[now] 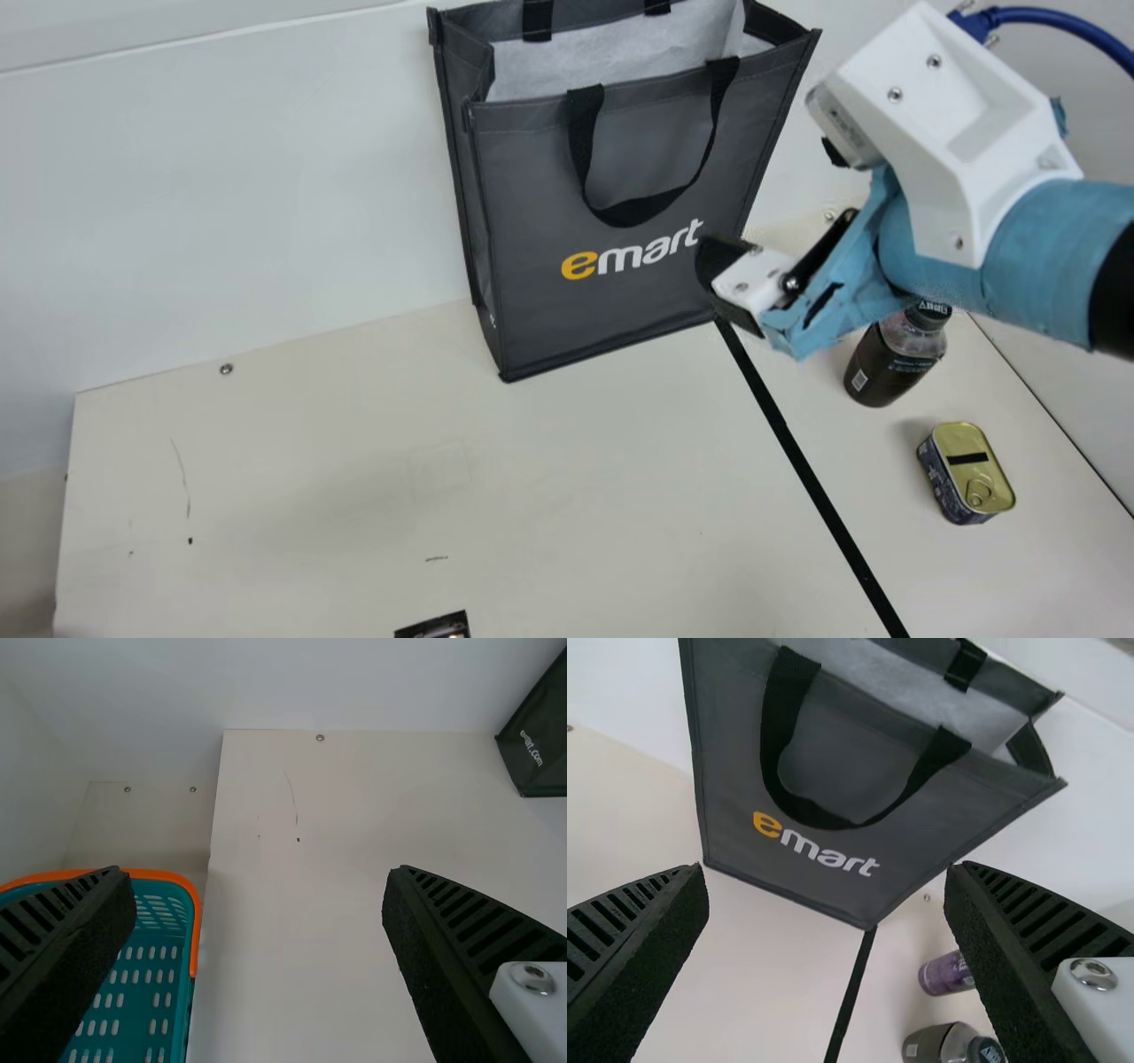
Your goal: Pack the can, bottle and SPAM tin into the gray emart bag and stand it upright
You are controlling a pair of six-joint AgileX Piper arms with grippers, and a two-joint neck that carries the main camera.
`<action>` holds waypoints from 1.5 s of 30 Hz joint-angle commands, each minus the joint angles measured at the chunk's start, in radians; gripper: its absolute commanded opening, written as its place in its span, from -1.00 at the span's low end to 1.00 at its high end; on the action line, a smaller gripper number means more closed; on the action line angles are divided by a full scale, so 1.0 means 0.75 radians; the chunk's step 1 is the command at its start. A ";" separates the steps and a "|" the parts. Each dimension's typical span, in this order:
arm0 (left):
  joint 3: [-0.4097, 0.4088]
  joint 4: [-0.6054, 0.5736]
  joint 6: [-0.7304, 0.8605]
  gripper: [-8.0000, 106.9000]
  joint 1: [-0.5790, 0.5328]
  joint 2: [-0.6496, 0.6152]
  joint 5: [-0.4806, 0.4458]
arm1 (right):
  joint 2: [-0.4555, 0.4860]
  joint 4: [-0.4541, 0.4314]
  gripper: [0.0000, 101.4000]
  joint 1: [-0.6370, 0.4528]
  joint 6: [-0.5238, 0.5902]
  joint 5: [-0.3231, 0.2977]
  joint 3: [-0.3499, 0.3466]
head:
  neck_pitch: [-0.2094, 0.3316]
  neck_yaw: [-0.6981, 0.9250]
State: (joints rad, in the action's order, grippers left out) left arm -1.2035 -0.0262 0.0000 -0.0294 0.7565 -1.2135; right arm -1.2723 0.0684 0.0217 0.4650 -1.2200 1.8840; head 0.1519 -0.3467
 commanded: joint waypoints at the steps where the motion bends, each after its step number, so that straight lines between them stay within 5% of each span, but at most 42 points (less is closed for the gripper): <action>1: 0.000 0.000 0.000 0.71 0.000 0.000 0.000 | -0.023 0.014 0.87 -0.006 0.033 0.000 0.037 | 0.030 -0.003; 30: 0.000 0.000 0.000 0.71 0.000 0.000 0.000 | -0.363 0.367 0.87 -0.142 0.391 0.000 0.398 | 0.030 -0.003; 45: 0.000 0.000 0.000 0.71 0.000 0.000 0.000 | -0.534 0.485 0.87 -0.186 0.569 0.000 0.506 | 0.030 -0.003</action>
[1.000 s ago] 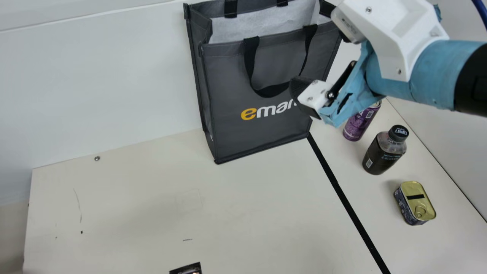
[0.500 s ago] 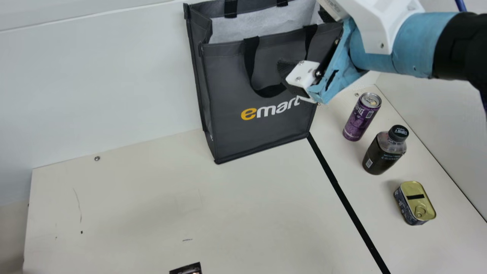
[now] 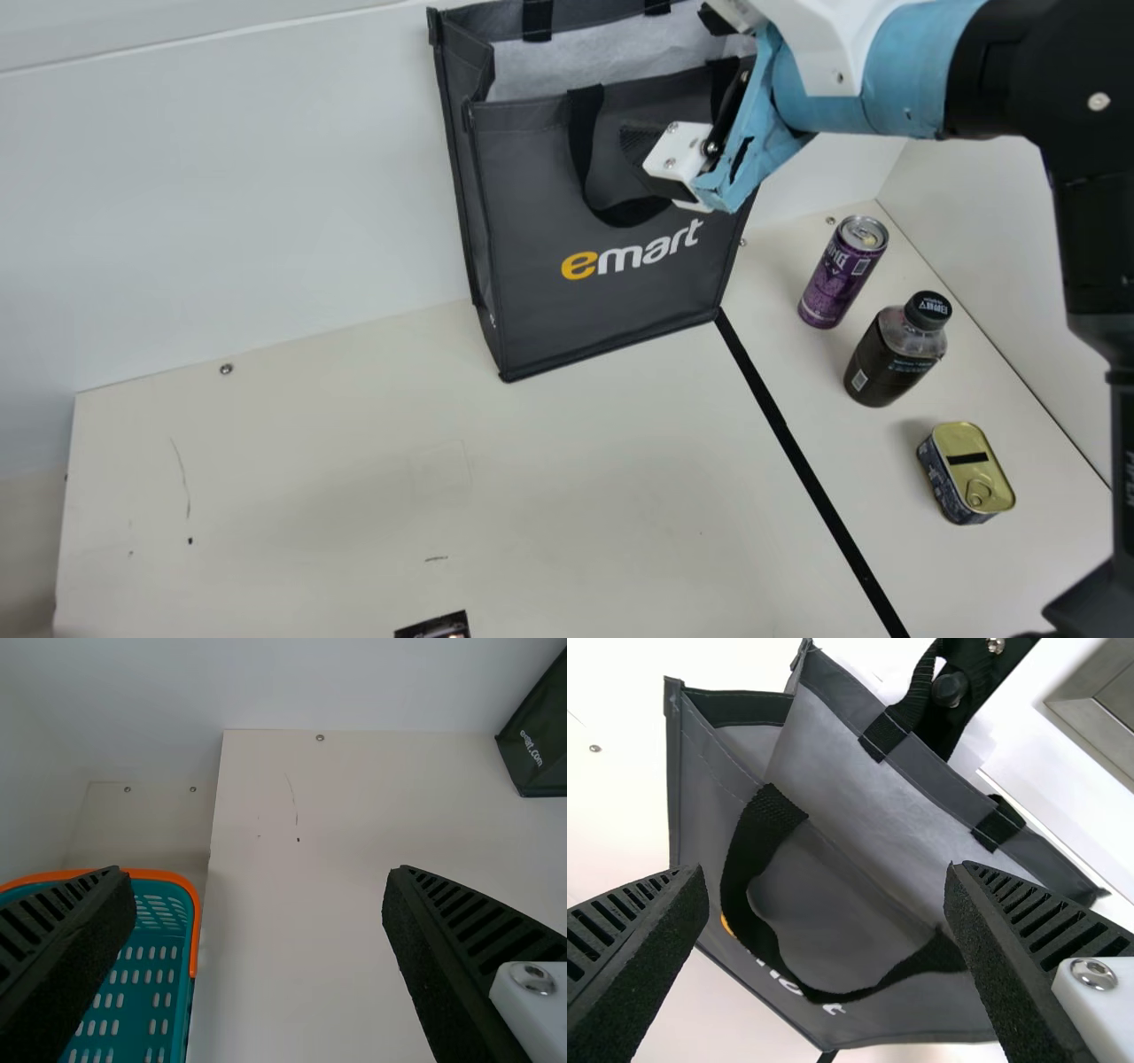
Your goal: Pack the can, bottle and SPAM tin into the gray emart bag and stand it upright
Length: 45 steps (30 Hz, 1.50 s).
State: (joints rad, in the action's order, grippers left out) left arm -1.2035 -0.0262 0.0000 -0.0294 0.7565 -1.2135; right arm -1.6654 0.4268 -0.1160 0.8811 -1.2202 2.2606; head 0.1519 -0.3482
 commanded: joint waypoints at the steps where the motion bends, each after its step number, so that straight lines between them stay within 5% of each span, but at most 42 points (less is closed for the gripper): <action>1: 0.000 0.000 0.000 0.71 0.000 0.000 0.000 | -0.021 0.015 0.87 -0.007 0.026 0.000 0.009 | 0.030 -0.001; 22: 0.000 0.000 0.000 0.71 0.000 0.000 0.000 | -0.175 0.188 0.87 -0.053 0.358 0.000 0.027 | 0.030 -0.001; 43: 0.000 0.000 0.000 0.71 0.000 0.000 0.000 | -0.250 0.162 0.87 -0.059 0.573 0.000 -0.002 | 0.030 -0.001; 45: 0.000 0.000 0.000 0.71 0.000 0.000 0.000 | -0.255 0.161 0.61 -0.060 0.579 0.000 0.000 | 0.030 -0.001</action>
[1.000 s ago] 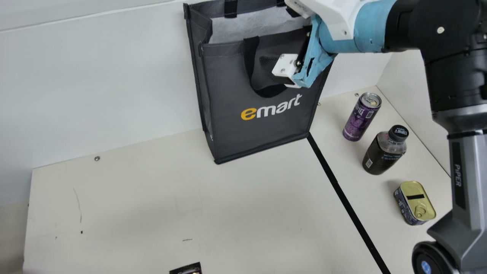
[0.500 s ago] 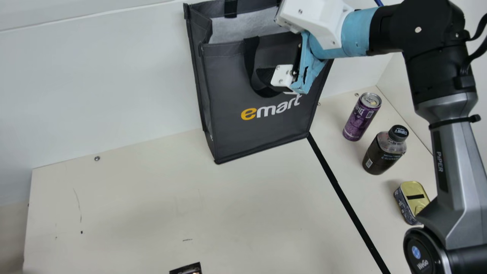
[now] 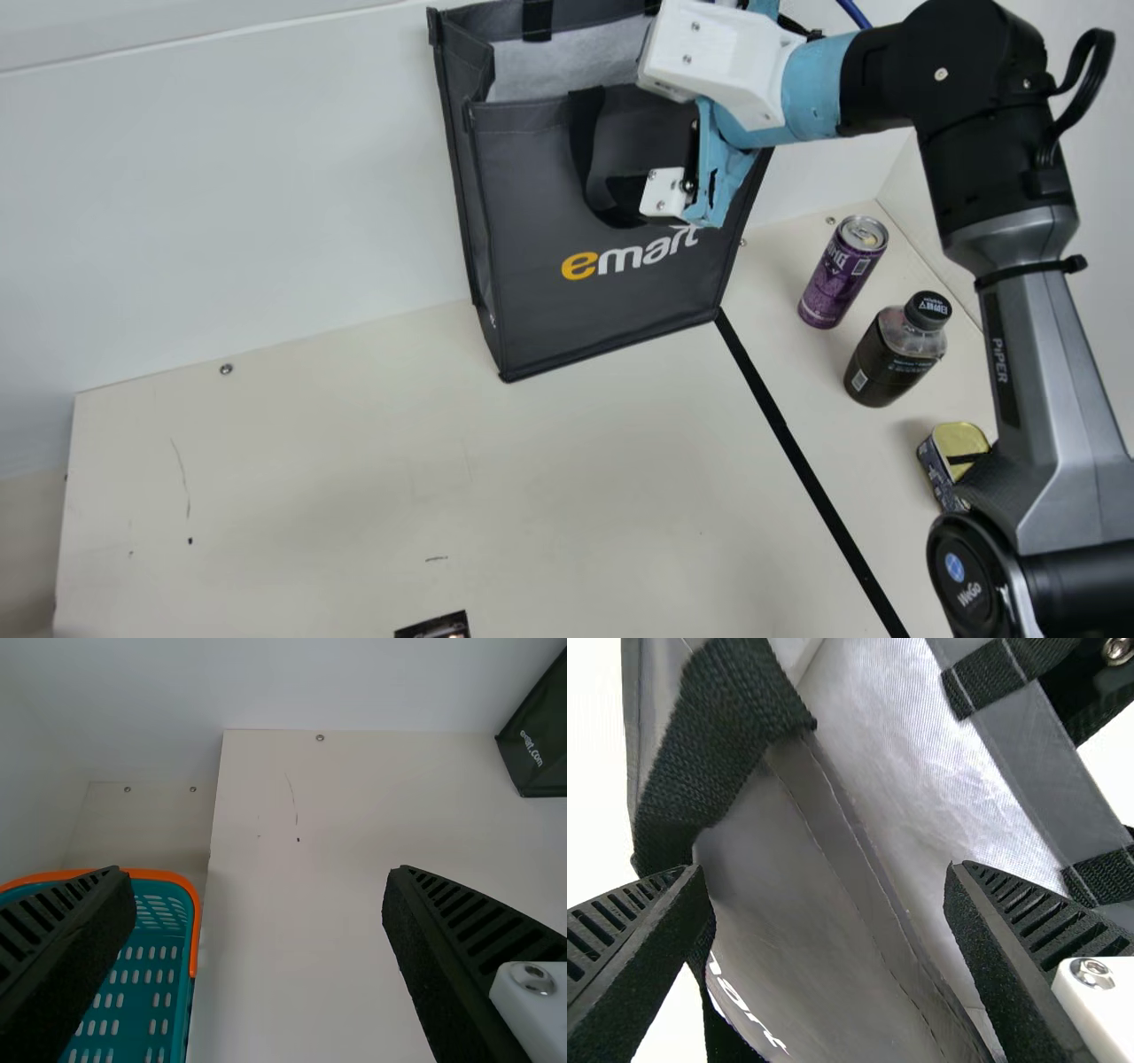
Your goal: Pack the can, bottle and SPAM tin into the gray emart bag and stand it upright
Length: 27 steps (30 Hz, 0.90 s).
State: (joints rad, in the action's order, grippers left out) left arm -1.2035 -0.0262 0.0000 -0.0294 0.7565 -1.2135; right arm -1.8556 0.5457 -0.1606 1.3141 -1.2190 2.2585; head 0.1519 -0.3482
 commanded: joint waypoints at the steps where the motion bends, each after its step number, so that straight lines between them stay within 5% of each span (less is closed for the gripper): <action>1: 0.000 0.000 0.000 0.71 0.000 0.000 0.000 | -0.005 0.003 0.48 -0.001 0.003 -0.001 0.007 | 0.030 -0.001; 12: 0.000 0.000 0.000 0.71 0.000 0.000 0.000 | -0.032 0.027 -0.97 -0.008 0.027 -0.001 0.032 | 0.030 -0.001; 27: 0.000 0.000 0.000 0.71 0.000 0.000 0.000 | -0.003 0.047 -1.00 0.008 0.019 -0.001 0.040 | 0.030 -0.001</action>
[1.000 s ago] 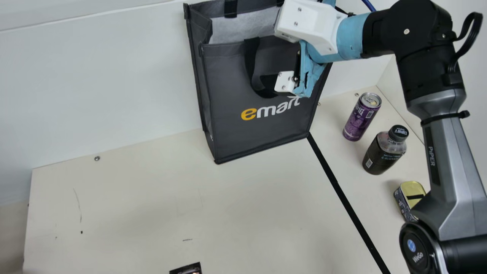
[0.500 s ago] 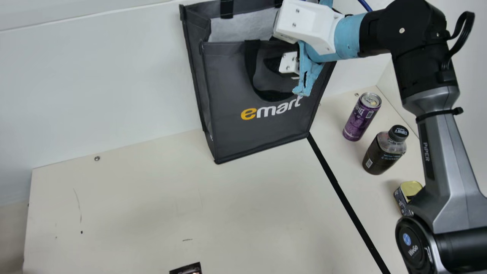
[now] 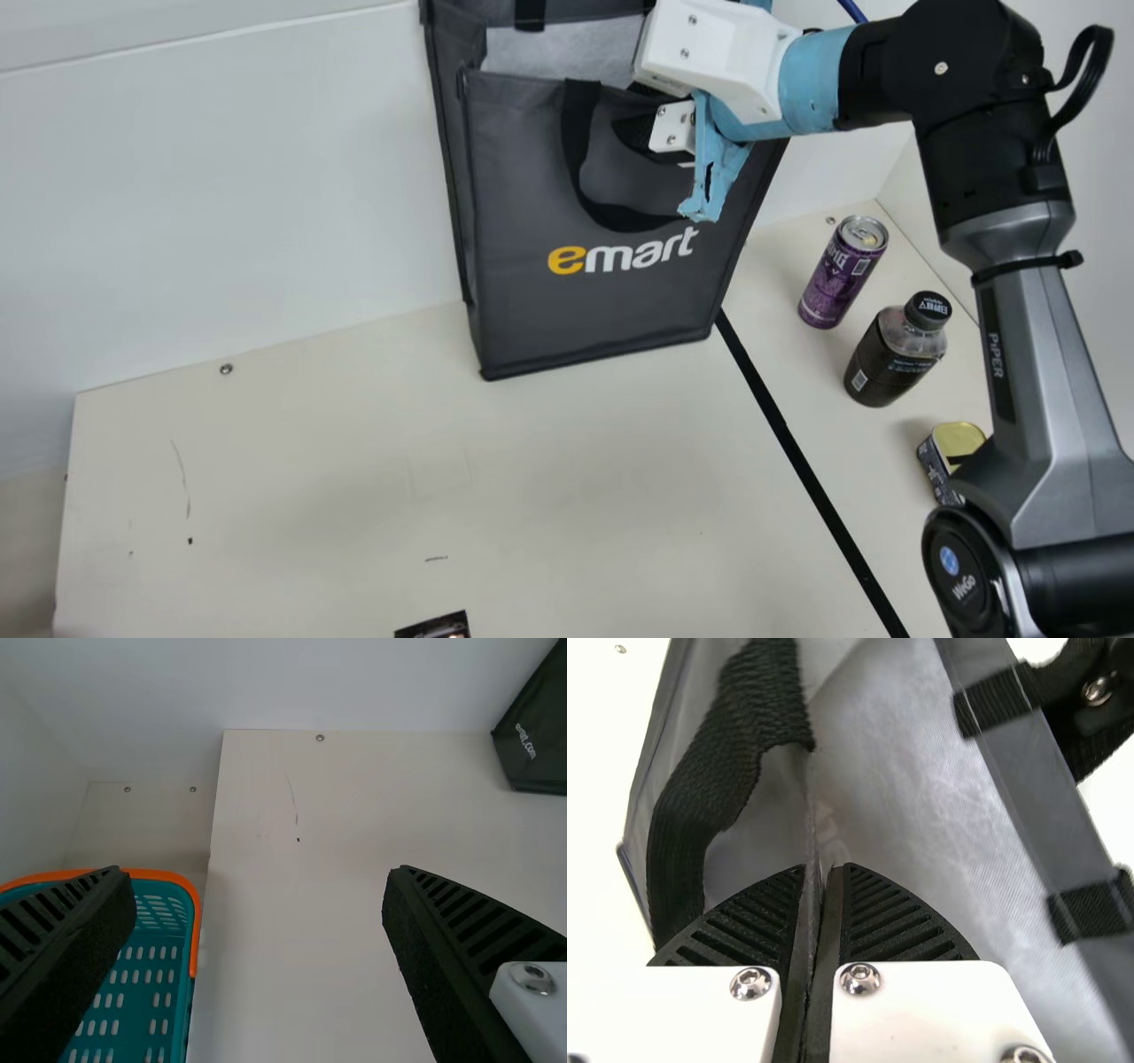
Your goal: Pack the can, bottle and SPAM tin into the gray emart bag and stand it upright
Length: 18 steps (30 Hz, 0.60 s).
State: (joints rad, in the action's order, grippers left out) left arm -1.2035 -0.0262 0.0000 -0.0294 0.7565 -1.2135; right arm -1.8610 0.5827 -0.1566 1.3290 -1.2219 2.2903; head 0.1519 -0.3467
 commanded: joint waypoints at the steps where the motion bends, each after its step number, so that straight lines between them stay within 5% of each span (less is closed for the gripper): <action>1: 0.000 0.000 0.000 0.71 0.000 0.000 0.000 | 0.012 -0.004 -1.00 0.005 -0.004 0.003 -0.005 | 0.030 -0.003; 18: 0.000 0.000 0.000 0.71 0.000 0.000 0.000 | 0.226 -0.063 -1.00 0.073 -0.053 0.003 -0.134 | 0.030 -0.003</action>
State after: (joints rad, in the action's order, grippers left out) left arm -1.2035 -0.0262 0.0000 -0.0294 0.7565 -1.2135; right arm -1.7044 0.5365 -0.1042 1.2890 -1.2213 2.1961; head 0.1519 -0.3467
